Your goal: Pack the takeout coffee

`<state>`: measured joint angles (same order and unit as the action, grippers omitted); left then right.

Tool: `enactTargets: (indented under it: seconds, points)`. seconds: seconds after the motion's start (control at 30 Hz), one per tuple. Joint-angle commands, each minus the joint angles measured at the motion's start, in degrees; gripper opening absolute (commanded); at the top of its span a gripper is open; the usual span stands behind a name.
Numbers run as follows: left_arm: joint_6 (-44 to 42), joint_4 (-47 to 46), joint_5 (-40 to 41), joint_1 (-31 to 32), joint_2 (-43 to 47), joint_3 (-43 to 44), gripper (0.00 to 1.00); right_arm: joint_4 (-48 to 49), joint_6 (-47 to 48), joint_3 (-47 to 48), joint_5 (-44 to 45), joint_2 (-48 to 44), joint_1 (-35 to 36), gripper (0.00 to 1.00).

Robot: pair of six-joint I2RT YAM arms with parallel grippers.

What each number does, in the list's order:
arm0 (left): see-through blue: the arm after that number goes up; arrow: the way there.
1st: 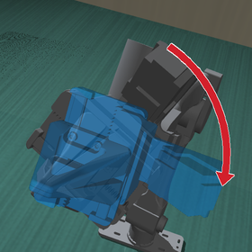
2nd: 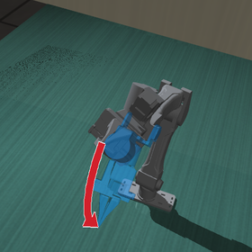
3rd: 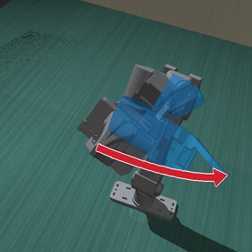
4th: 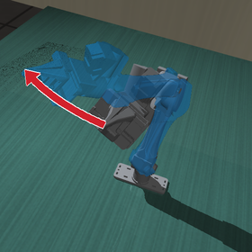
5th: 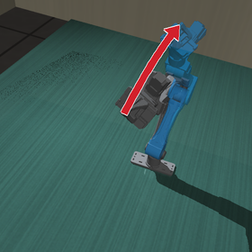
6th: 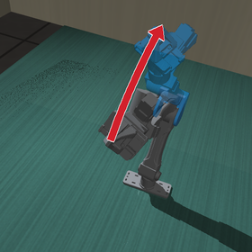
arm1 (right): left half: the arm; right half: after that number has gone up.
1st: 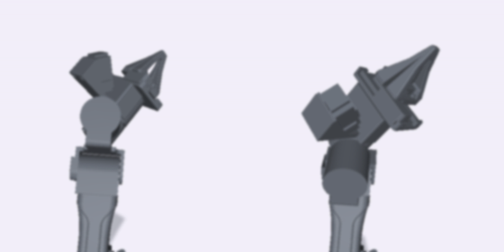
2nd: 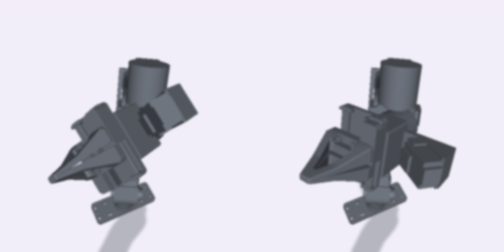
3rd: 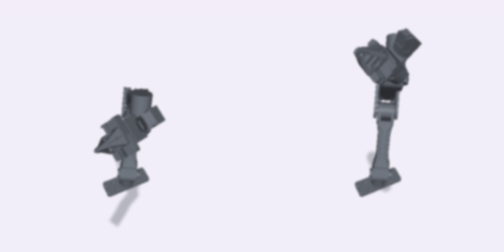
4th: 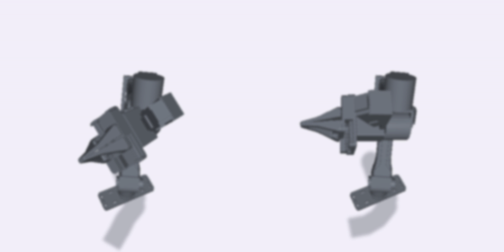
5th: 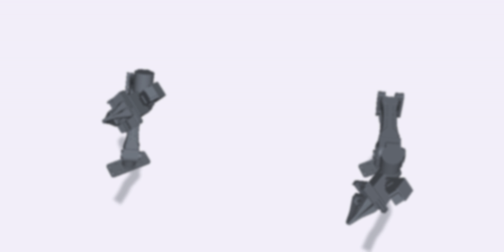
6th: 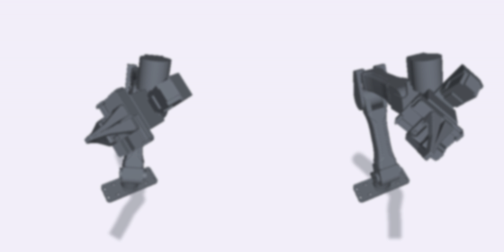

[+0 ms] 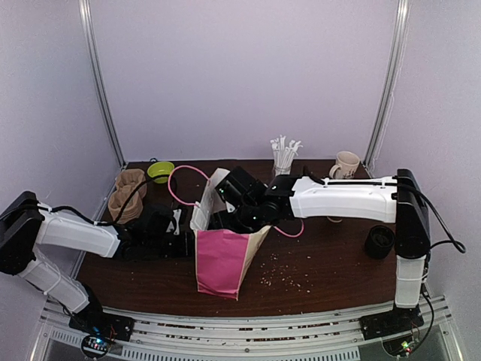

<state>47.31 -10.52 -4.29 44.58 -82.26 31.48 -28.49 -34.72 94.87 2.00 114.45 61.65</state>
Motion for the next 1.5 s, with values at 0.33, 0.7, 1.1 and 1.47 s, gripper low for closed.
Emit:
enactTargets:
  seconds: [0.33,0.7,1.1,1.47]
  points:
    - [-1.42,-4.85,-2.37,0.53,0.97,0.28,0.61,-4.94,0.15,-7.3,-3.91,9.92,0.72,0.47]
    - [-1.47,-5.21,-2.32,0.59,0.96,-0.16,0.61,-4.07,-0.02,-8.38,-4.99,11.66,0.68,0.47]
    - [-1.93,-4.36,-1.68,0.58,2.18,-0.33,0.61,-8.03,0.17,-4.06,-2.34,7.62,0.72,0.64]
    - [-2.41,-3.48,-0.95,0.56,3.3,-0.55,0.61,-10.55,-0.89,2.19,1.48,3.09,0.63,0.93]
